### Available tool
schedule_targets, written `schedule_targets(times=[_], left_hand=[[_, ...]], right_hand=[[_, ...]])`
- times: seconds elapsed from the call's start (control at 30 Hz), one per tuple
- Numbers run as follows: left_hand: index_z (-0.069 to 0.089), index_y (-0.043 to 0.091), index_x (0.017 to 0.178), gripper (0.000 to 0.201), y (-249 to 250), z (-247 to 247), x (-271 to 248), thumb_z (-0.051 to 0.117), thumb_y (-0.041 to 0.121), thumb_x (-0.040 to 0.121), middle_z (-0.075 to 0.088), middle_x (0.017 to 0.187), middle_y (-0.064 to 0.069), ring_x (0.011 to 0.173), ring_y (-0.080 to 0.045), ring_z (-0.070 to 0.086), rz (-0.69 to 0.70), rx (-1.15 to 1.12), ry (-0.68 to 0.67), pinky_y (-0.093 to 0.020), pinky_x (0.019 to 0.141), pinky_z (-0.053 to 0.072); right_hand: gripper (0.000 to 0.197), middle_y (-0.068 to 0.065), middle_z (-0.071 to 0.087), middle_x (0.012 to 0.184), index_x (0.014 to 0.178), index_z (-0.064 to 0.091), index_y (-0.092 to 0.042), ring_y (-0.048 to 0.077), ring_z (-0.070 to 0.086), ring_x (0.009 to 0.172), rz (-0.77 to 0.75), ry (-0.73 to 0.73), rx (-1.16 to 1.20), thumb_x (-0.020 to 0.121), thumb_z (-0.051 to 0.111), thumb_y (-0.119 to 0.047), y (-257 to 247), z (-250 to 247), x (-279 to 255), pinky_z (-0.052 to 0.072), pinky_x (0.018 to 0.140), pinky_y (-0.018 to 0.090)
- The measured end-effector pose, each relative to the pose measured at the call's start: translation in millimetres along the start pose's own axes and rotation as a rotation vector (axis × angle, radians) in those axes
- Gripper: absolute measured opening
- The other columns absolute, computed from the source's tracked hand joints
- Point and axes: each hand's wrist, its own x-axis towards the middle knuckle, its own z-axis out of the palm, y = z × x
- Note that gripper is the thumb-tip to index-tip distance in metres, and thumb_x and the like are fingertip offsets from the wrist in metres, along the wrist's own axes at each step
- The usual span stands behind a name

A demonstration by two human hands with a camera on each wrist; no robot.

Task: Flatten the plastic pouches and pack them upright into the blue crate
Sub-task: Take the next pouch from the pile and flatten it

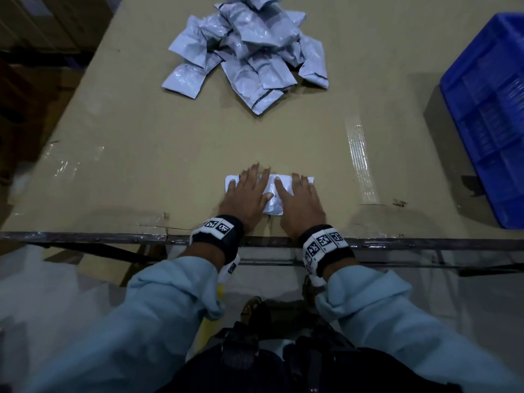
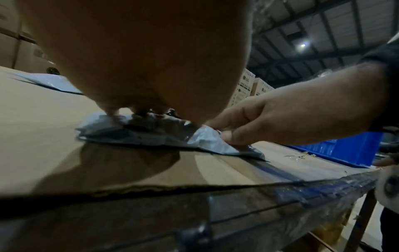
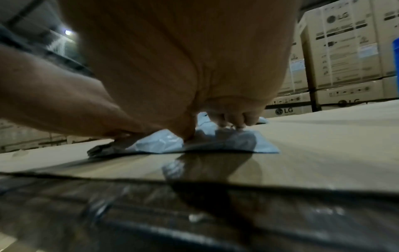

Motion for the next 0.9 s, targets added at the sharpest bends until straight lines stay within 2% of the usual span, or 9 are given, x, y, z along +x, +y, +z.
schedule_targets(times=[0.1,0.2,0.3,0.47,0.6,0.7,0.8,0.9], left_hand=[[0.002,0.014,0.163,0.071,5.1,9.1,1.3,0.031,0.047,0.108,-0.001,0.171,-0.007,0.156,-0.028,0.007,-0.056,0.052,-0.033,-0.053,0.121,0.015],[-0.003,0.012,0.162,0.074,7.0,9.5,2.3,0.029,0.049,0.107,-0.002,0.171,-0.005,0.157,-0.025,0.004,-0.088,0.082,-0.053,-0.052,0.122,0.014],[-0.007,0.01,0.162,0.075,7.3,6.3,9.6,0.024,0.051,0.107,-0.005,0.171,-0.006,0.157,-0.026,0.001,-0.1,0.132,-0.115,-0.055,0.122,0.013],[-0.006,0.01,0.162,0.079,5.0,4.8,19.1,0.027,0.054,0.106,-0.006,0.17,-0.008,0.156,-0.027,0.001,-0.111,0.147,-0.173,-0.06,0.121,0.013],[-0.004,0.01,0.162,0.081,5.8,2.0,21.3,0.031,0.055,0.104,-0.005,0.17,-0.008,0.156,-0.026,0.002,-0.114,0.138,-0.19,-0.061,0.12,0.014],[-0.005,0.01,0.161,0.084,5.1,-1.1,25.3,0.034,0.056,0.103,-0.006,0.17,-0.007,0.156,-0.027,0.001,-0.112,0.109,-0.216,-0.062,0.12,0.014],[-0.011,0.01,0.16,0.084,4.1,-1.5,27.2,0.032,0.056,0.104,-0.011,0.169,-0.007,0.156,-0.028,-0.004,-0.115,0.092,-0.251,-0.062,0.121,0.011],[-0.018,0.013,0.159,0.084,2.8,-1.5,26.0,0.03,0.056,0.105,-0.02,0.169,-0.006,0.156,-0.029,-0.012,-0.114,0.036,-0.279,-0.063,0.122,0.005]], right_hand=[[0.081,0.022,0.008,0.167,0.163,0.013,-0.023,0.038,0.005,0.155,0.0,-0.02,-0.032,0.091,0.05,-0.024,2.6,6.4,-2.0,0.006,0.126,0.05],[0.075,0.02,0.017,0.166,0.16,0.021,-0.027,0.04,0.013,0.153,0.016,-0.015,-0.094,0.092,0.049,-0.04,0.7,0.8,2.8,0.003,0.125,0.054],[0.073,0.023,0.021,0.164,0.16,0.026,-0.023,0.041,0.016,0.152,0.017,-0.025,-0.103,0.093,0.045,-0.045,-2.5,1.0,8.8,0.005,0.125,0.054],[0.079,0.028,0.027,0.16,0.156,0.035,-0.019,0.043,0.024,0.148,0.008,0.011,0.004,0.082,0.026,-0.046,-0.4,7.6,10.7,0.016,0.123,0.053],[0.077,0.023,0.014,0.164,0.16,0.023,-0.022,0.038,0.014,0.152,-0.041,-0.029,0.087,0.09,0.053,-0.029,10.1,3.2,7.3,0.021,0.122,0.047],[0.081,0.021,0.011,0.165,0.161,0.02,-0.023,0.037,0.011,0.152,-0.054,0.0,0.115,0.088,0.056,-0.021,11.4,5.1,6.2,0.023,0.122,0.046],[0.078,0.02,0.01,0.167,0.162,0.02,-0.023,0.039,0.01,0.154,-0.043,0.027,0.151,0.09,0.05,-0.019,11.7,14.0,3.7,0.023,0.123,0.05],[0.07,0.023,0.016,0.166,0.161,0.025,-0.02,0.043,0.015,0.153,-0.063,0.087,0.176,0.092,0.032,-0.027,15.3,22.5,1.8,0.025,0.12,0.057]])
